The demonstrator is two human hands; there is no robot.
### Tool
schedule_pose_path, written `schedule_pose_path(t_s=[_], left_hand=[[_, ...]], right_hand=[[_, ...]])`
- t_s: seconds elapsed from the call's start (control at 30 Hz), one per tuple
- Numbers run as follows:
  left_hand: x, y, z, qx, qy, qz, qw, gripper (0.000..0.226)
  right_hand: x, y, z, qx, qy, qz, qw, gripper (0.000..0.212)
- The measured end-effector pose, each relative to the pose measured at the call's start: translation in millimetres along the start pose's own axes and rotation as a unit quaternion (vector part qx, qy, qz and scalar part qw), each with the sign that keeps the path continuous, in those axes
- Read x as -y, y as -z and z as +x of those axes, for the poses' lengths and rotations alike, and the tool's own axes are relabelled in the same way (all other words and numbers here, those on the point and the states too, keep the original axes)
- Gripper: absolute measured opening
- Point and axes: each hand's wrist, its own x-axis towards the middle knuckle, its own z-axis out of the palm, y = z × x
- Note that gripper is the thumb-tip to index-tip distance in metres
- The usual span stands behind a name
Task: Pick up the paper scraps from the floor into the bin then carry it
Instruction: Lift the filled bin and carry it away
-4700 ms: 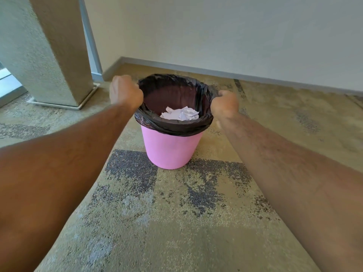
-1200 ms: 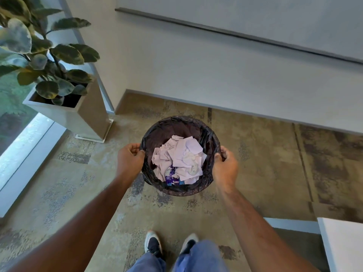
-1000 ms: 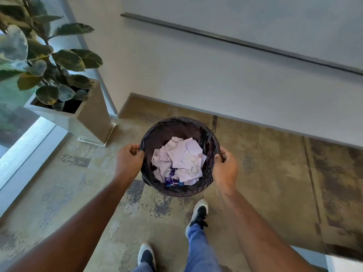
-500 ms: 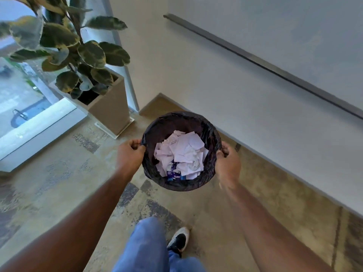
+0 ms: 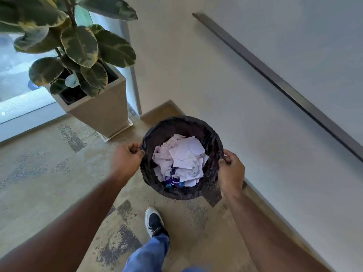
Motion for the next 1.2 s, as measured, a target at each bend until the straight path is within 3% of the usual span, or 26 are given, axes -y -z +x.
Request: schedule_pose_path(t_s=[0.3,0.57,0.9,1.2], left_hand=[[44.4,-74.7,146.9,-0.056,0.036,-0.037,0.997,0.021],[129.7,-121.4,265.5,-0.107,0.063,-0.052,0.991,0.025],[196.6,-144.9,372.6,-0.138,0.082,-0.043,0.986,0.015],[208.5,-174.6,410.1,-0.091,0.078,0.005,0.993,0.03]], right_hand=[[-30.5,-94.1,158.4,0.039,0.022,-0.02,0.999,0.036],[-78.4,-201.5,275.3,0.093,0.07,-0.057,0.992,0.037],[-118.9,-297.6,357.8,0.112,0.079,-0.057,0.989,0.037],[-138.5,-319.9,396.4,0.121,0.077,-0.056,0.988,0.039]])
